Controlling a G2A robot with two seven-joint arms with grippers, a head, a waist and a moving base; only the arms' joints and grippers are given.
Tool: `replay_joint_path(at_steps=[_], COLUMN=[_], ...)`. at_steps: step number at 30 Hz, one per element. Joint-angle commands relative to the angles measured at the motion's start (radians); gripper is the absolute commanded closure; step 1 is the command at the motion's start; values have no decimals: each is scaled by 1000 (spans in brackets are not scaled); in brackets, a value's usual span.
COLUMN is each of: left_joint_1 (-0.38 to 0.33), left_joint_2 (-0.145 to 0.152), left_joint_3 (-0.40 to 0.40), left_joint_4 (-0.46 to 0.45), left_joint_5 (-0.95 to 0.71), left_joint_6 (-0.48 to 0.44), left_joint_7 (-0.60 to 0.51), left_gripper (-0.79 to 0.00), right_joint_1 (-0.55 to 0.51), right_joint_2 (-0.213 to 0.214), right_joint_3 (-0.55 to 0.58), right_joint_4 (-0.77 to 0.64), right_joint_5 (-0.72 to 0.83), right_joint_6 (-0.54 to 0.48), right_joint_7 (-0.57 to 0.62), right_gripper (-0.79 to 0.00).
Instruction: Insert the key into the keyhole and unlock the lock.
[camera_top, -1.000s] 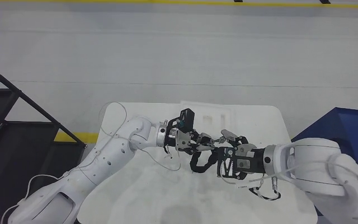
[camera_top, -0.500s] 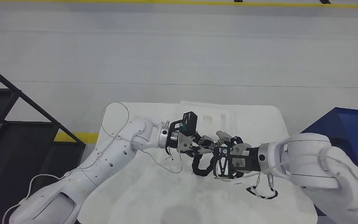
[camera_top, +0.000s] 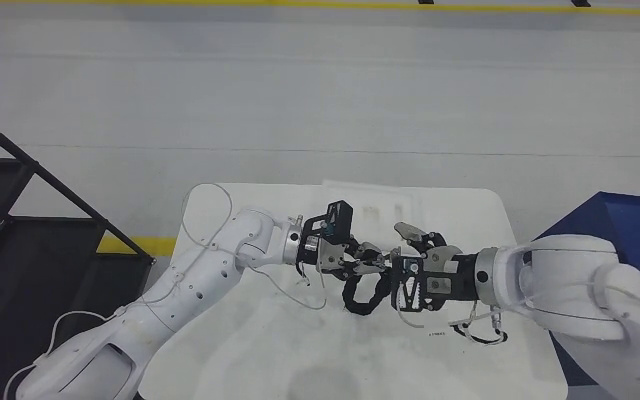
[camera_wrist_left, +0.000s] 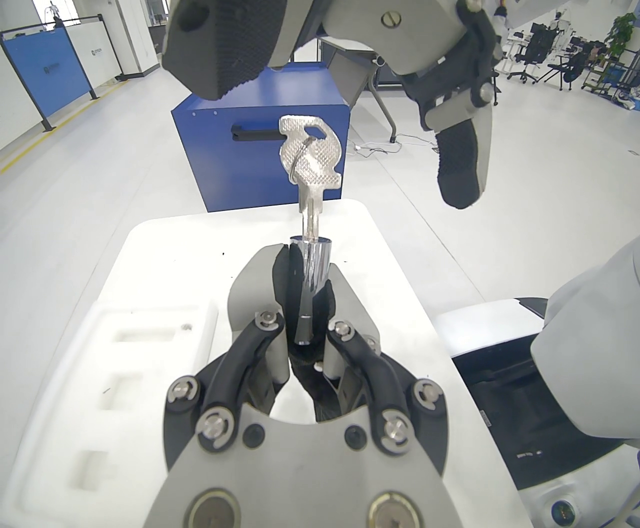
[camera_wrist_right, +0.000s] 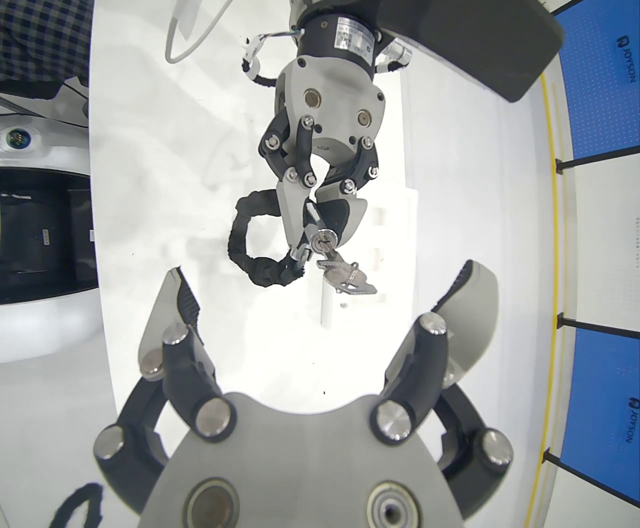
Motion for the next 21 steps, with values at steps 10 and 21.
replay_joint_path(at_steps=[10, 21], left_joint_1=[-8, -18], left_joint_2=[6, 13], left_joint_3=[23, 36], left_joint_4=[-14, -22], left_joint_5=[-4, -4], left_joint_6=[0, 0], left_joint_7=[0, 11], left_gripper=[0, 0], right_joint_1=[-41, -90], right_joint_2=[9, 12], right_joint_3=[30, 56], right_joint_4=[-22, -17], right_joint_5=[-82, -84], right_joint_6=[-6, 52], right_joint_7=[-75, -150], right_gripper=[-175, 0])
